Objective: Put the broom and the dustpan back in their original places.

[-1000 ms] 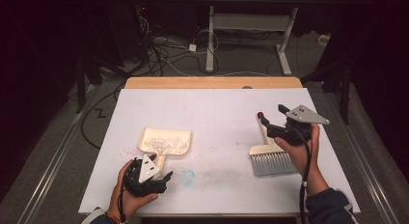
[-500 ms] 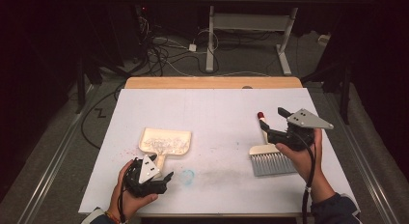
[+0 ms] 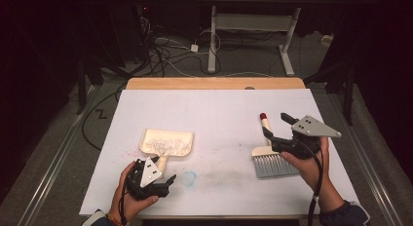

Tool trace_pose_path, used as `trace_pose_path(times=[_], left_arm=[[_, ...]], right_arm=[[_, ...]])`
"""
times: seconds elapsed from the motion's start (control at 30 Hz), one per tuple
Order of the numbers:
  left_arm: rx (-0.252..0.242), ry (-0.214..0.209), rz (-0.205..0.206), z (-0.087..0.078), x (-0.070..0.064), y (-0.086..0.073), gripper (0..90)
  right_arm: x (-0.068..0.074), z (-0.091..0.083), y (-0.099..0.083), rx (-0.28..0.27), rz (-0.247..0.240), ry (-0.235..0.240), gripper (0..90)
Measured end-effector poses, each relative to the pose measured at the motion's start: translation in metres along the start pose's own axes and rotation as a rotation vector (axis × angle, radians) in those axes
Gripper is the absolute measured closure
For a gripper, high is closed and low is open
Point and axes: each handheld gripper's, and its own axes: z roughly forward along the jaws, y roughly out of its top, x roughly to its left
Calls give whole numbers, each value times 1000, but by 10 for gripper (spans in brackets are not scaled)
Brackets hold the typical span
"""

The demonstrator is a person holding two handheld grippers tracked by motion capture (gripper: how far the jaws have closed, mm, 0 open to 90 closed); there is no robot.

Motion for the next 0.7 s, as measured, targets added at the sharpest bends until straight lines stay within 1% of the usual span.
trace_pose_path(times=[0.13,0.17,0.23,0.33,0.5,0.6,0.7], left_arm=[[-6,-5,3,0,0,0,193],[-5,-13,-5,-1,-1,0,193],[-7,-10,-2,-1,-2,0,192],[-8,-14,4,-1,-2,0,192],[-17,-22,11,-2,-3,0,189],[-16,-24,13,-2,-3,0,188],[-18,-26,18,-2,-4,0,187]], right_arm=[[3,-4,0,3,-12,1,270],[3,-5,0,0,-9,6,269],[4,-7,-1,3,-19,4,269],[6,-10,-2,2,-17,11,269],[8,-15,-4,2,-30,15,268],[8,-17,-5,15,-39,11,265],[8,-20,-8,16,-37,16,265]])
